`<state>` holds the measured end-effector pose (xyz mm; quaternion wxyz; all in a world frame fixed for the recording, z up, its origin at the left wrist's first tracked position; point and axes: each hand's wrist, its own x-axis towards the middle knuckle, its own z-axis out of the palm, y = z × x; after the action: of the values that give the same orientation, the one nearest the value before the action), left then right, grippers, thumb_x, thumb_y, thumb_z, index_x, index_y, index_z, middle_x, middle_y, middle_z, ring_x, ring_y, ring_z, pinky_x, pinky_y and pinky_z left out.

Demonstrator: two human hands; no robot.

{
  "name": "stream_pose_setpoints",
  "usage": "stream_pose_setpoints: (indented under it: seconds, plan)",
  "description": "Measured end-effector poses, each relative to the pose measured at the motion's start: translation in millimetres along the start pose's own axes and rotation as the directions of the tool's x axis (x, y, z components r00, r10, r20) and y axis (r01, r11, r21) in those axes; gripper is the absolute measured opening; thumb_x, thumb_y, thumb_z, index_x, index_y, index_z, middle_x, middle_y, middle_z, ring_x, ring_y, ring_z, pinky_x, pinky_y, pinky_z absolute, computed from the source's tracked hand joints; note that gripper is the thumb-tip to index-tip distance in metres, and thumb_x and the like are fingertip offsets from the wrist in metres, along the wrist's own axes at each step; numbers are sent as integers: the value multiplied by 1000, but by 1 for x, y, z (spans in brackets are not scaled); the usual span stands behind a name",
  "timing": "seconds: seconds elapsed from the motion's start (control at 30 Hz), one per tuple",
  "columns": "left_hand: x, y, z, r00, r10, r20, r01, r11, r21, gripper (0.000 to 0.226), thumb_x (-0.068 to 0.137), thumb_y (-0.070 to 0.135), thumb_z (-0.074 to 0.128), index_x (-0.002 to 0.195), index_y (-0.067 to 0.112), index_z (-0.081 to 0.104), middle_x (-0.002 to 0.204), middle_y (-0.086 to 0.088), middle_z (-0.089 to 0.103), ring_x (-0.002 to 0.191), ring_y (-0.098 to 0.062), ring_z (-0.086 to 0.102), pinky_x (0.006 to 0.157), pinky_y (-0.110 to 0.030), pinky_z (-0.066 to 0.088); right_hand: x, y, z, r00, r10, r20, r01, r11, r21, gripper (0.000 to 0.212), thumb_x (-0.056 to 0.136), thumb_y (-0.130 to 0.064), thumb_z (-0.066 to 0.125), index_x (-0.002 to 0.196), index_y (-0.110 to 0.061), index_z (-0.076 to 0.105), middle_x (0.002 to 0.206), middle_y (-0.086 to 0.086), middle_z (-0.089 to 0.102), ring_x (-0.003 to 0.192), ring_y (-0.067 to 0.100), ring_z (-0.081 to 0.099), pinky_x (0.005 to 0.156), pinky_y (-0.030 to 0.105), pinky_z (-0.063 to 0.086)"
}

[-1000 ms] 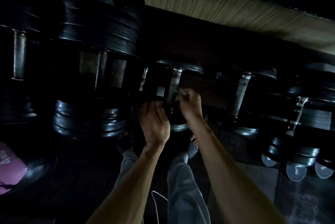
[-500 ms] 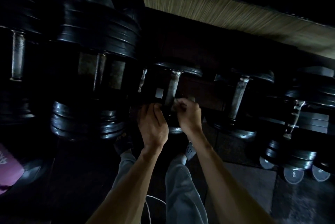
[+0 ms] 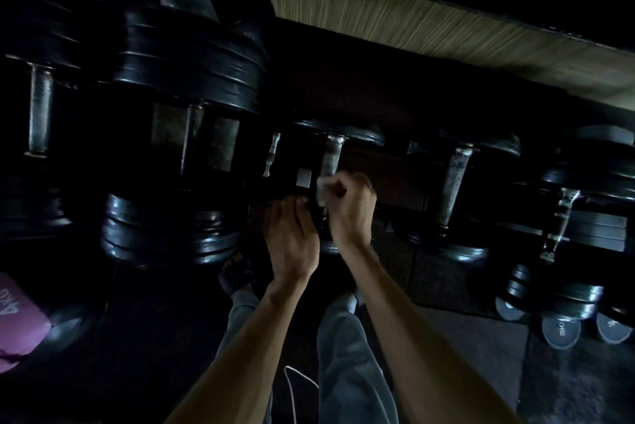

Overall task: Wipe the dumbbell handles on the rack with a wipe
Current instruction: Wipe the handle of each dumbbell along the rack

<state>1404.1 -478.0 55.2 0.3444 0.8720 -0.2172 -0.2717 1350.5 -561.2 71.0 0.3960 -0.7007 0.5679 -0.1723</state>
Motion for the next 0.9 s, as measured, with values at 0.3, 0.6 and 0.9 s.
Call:
stream_pose_setpoints:
  seconds: [0.3,0.6,0.9]
  plan:
    - [-1,-1,-2,999,33,-9,-33,999,17,49,96,35,25,101,11,67,99,-8,68,97,-27,58,92,-45,45,-5,14,-5,1000,-15,17,14,998,59,4,88,-9,75,85,-9,73,84,4,69,71,9,64,62,7,46]
    - [16,-8,-30,898,293,330,-289,955,-62,49,90,22,60,139,20,51,137,1,51,127,-15,48,107,-32,38,-17,25,-30,951,78,298,-168,943,289,9,93,-14,70,100,-13,76,83,-3,75,80,9,73,77,23,56]
    - [40,18,-41,819,162,551,-22,968,-250,9,86,16,74,93,14,69,87,4,73,81,-5,70,75,-18,52,-26,27,-33,971,163,174,-222,882,416,11,90,-11,73,100,-11,70,84,3,75,78,15,73,73,26,58]
